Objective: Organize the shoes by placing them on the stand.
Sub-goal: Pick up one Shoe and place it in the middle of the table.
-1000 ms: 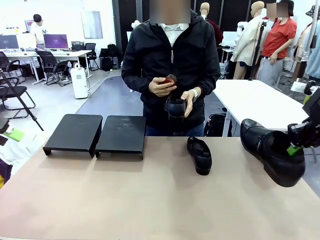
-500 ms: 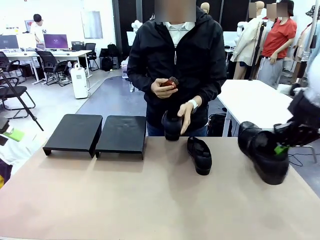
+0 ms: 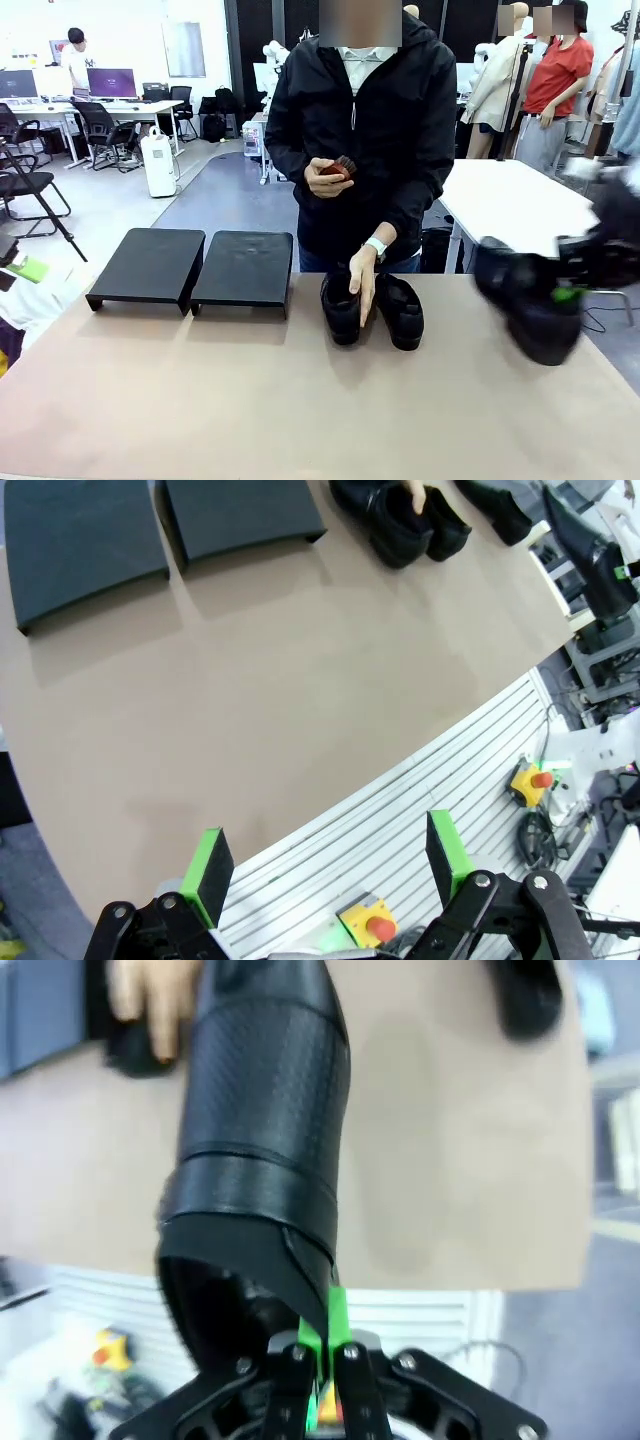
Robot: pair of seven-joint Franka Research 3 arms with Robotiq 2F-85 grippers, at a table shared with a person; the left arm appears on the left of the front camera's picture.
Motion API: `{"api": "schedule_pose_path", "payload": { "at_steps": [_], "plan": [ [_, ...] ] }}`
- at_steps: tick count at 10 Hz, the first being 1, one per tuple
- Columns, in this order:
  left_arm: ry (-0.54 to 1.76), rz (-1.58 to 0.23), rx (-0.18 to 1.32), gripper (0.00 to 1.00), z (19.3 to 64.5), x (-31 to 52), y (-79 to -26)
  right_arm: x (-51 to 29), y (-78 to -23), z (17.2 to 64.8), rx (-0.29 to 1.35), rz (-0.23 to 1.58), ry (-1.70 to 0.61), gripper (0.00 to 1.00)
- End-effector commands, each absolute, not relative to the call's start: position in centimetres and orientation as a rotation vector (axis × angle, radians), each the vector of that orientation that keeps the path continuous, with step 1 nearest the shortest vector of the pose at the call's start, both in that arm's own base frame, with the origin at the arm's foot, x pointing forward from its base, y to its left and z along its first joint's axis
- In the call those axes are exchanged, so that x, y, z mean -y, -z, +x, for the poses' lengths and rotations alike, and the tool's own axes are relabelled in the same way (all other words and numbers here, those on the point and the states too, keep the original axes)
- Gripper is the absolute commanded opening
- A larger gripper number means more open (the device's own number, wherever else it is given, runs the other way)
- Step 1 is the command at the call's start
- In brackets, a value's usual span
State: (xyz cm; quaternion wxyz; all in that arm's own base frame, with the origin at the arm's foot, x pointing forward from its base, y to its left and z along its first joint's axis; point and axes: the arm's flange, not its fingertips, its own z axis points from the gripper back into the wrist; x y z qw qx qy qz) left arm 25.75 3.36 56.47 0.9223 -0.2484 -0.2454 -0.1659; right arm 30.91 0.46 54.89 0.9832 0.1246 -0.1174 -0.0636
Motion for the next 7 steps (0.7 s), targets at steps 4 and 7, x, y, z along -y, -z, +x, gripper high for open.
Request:
{"api": "schedule_pose_path", "payload": {
  "at_steps": [4, 7],
  "plan": [
    [0.357, -0.525, 0.508, 1.00, 25.7, -3.4, -56.5, 9.4, -55.9, 25.2, 0.367, 0.185, 0.500, 0.00],
    [0.357, -0.525, 0.508, 1.00, 25.7, -3.4, -56.5, 5.0, -56.0, 25.8, 0.402, 0.166, 0.434, 0.00]
  ]
}}
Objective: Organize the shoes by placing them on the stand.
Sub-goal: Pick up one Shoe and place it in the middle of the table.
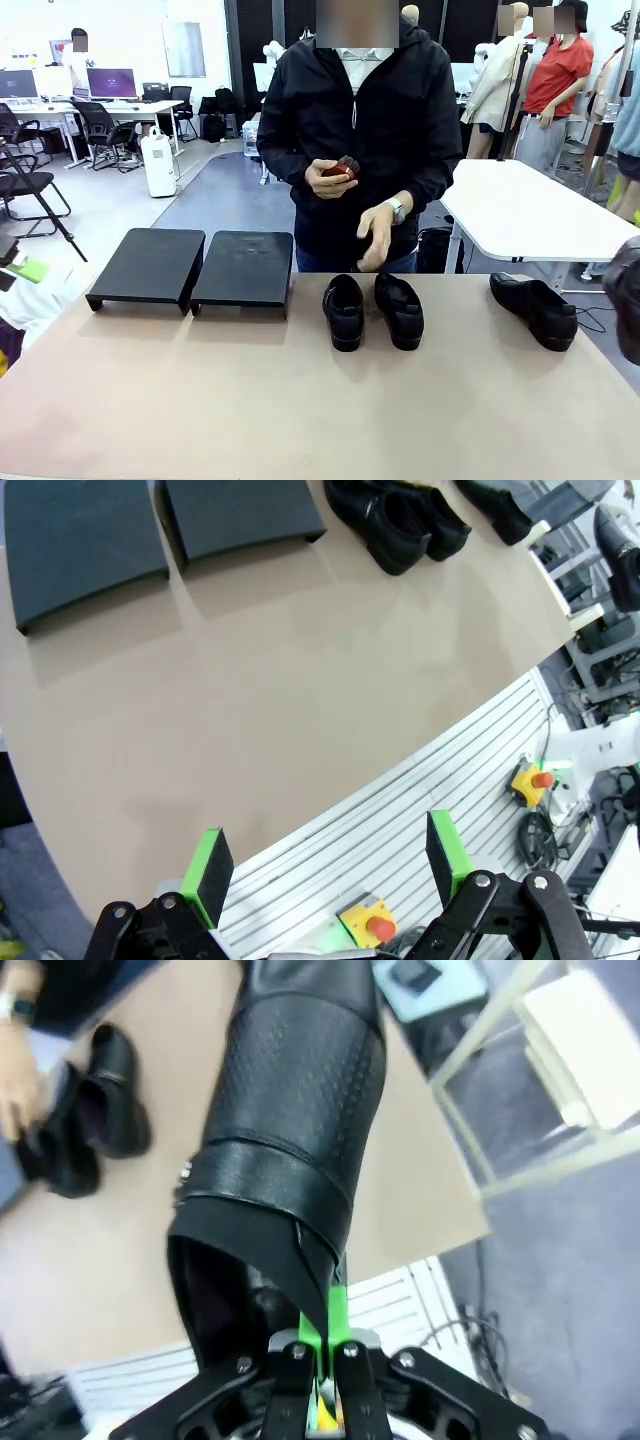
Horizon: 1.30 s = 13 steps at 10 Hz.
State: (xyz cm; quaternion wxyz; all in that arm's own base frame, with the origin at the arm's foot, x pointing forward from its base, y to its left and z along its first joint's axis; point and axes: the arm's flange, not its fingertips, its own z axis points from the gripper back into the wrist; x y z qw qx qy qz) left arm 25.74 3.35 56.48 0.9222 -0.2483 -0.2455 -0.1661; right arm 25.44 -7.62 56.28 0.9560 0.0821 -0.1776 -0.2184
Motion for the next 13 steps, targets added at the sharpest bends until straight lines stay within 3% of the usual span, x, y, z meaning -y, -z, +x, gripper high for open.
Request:
{"api": "schedule_pose_path", "payload": {
  "at_steps": [1, 3, 7, 10, 13],
  "plan": [
    [0.357, -0.525, 0.508, 1.00, 25.7, -3.4, -56.5, 1.7, -56.1, 26.3, 0.398, 0.176, 0.362, 0.00],
    [0.357, -0.525, 0.508, 1.00, 25.7, -3.4, -56.5, -8.4, -55.5, 27.6, 0.422, 0.160, 0.127, 0.00],
    [0.357, -0.525, 0.508, 1.00, 25.7, -3.4, -56.5, -30.9, -46.1, 33.0, 0.314, 0.227, -0.113, 0.00],
    [0.357, -0.525, 0.508, 1.00, 25.7, -3.4, -56.5, -39.1, -39.5, 34.2, 0.191, 0.358, -0.120, 0.00],
    [0.357, -0.525, 0.508, 1.00, 25.7, -3.4, -56.5, -41.5, -34.9, 35.4, 0.117, 0.309, -0.047, 0.00]
  ]
}}
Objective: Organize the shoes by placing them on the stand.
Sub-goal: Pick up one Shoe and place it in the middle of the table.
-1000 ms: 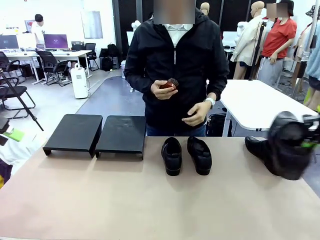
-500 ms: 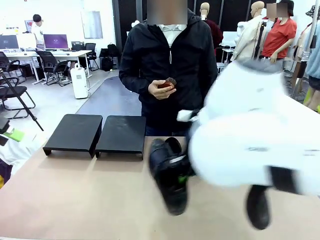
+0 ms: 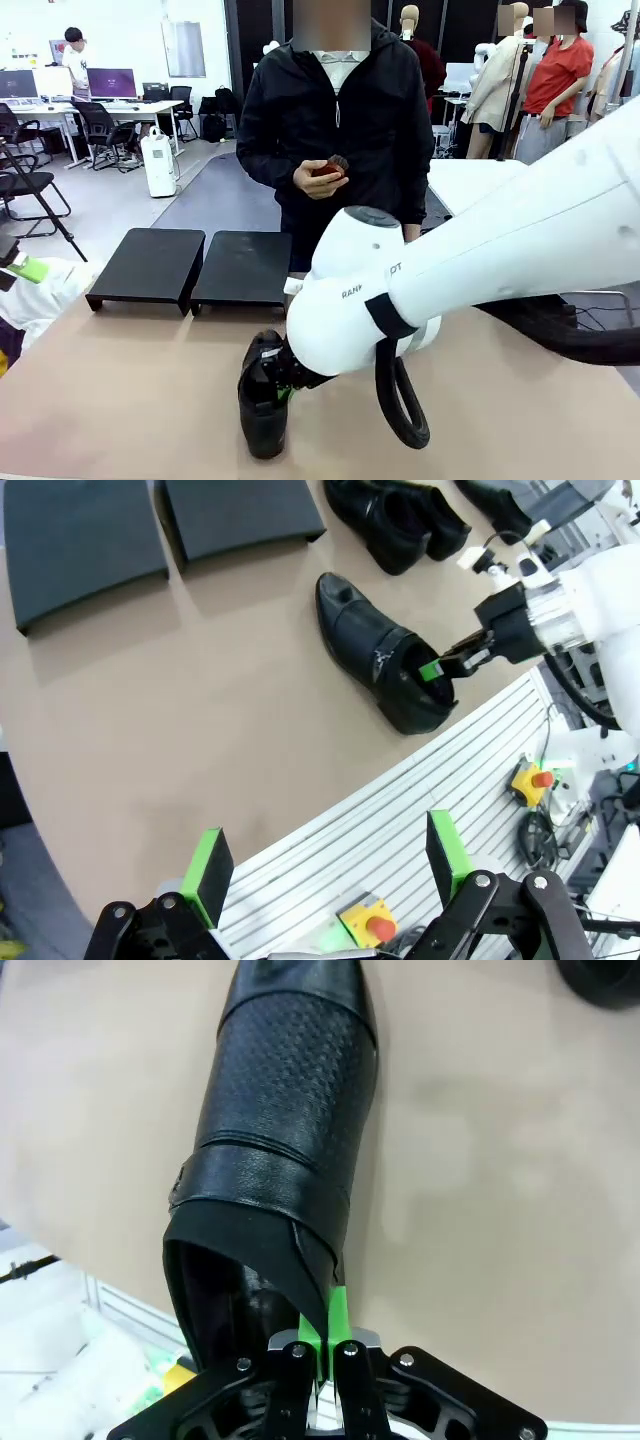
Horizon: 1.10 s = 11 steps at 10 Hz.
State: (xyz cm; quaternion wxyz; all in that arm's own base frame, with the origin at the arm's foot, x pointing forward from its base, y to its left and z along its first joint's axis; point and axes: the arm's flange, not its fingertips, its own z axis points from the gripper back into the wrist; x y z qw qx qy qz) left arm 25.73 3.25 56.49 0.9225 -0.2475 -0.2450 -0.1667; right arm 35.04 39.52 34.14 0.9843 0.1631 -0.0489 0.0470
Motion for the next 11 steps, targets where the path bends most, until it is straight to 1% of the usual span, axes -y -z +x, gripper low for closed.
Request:
{"api": "schedule_pose_path", "payload": {
  "at_steps": [1, 3, 4, 5, 6, 8, 9, 11],
  "plan": [
    [0.357, -0.525, 0.508, 1.00, 25.7, -3.4, -56.5, -41.7, -34.1, 35.6, 0.105, 0.316, -0.045, 0.00],
    [0.357, -0.525, 0.508, 1.00, 25.7, -3.4, -56.5, -41.4, -33.8, 35.7, 0.089, 0.358, -0.065, 0.00],
    [0.357, -0.525, 0.508, 1.00, 25.7, -3.4, -56.5, -41.2, -33.8, 35.7, 0.076, 0.366, -0.074, 0.22],
    [0.357, -0.525, 0.508, 1.00, 25.7, -3.4, -56.5, -41.1, -33.8, 35.7, 0.069, 0.369, -0.077, 0.80],
    [0.357, -0.525, 0.508, 1.00, 25.7, -3.4, -56.5, -40.9, -34.0, 35.7, 0.067, 0.377, -0.079, 1.00],
    [0.357, -0.525, 0.508, 1.00, 25.7, -3.4, -56.5, -39.9, -35.7, 35.7, 0.053, 0.402, -0.099, 1.00],
    [0.357, -0.525, 0.508, 1.00, 25.7, -3.4, -56.5, -38.5, -37.7, 35.8, 0.029, 0.427, -0.119, 1.00],
    [0.357, -0.525, 0.508, 1.00, 25.7, -3.4, -56.5, -33.2, -42.7, 35.8, 0.011, 0.429, -0.142, 1.00]
  ]
}}
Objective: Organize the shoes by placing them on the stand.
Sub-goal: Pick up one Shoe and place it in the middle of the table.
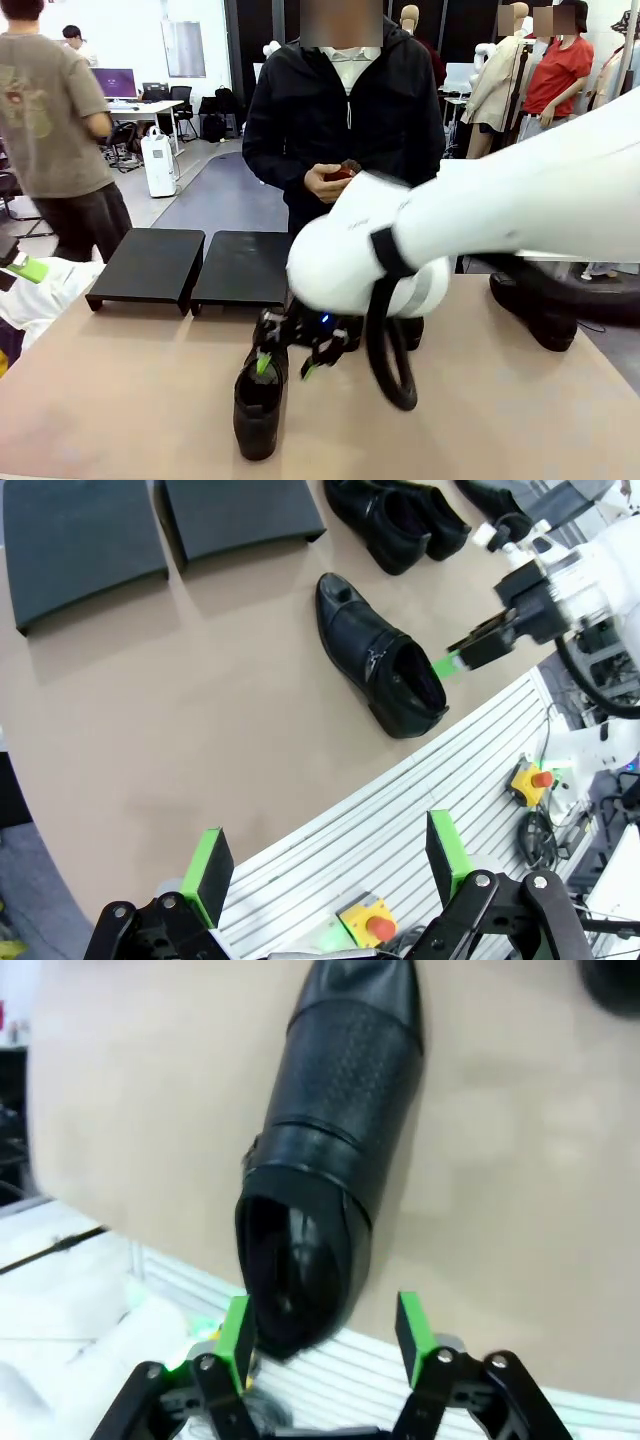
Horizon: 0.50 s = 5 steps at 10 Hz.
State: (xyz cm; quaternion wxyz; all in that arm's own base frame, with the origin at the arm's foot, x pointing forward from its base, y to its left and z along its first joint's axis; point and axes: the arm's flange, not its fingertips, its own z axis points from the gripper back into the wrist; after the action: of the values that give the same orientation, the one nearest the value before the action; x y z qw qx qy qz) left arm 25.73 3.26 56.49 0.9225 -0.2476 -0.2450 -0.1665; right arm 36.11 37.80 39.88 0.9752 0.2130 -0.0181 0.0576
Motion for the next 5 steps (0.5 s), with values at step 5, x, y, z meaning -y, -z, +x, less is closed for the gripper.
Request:
{"api": "schedule_pose_path", "payload": {
  "at_steps": [5],
  "plan": [
    [0.357, -0.525, 0.508, 1.00, 25.7, -3.4, -56.5, -7.8, -56.6, 33.0, 0.241, 0.429, -0.115, 1.00]
  ]
}}
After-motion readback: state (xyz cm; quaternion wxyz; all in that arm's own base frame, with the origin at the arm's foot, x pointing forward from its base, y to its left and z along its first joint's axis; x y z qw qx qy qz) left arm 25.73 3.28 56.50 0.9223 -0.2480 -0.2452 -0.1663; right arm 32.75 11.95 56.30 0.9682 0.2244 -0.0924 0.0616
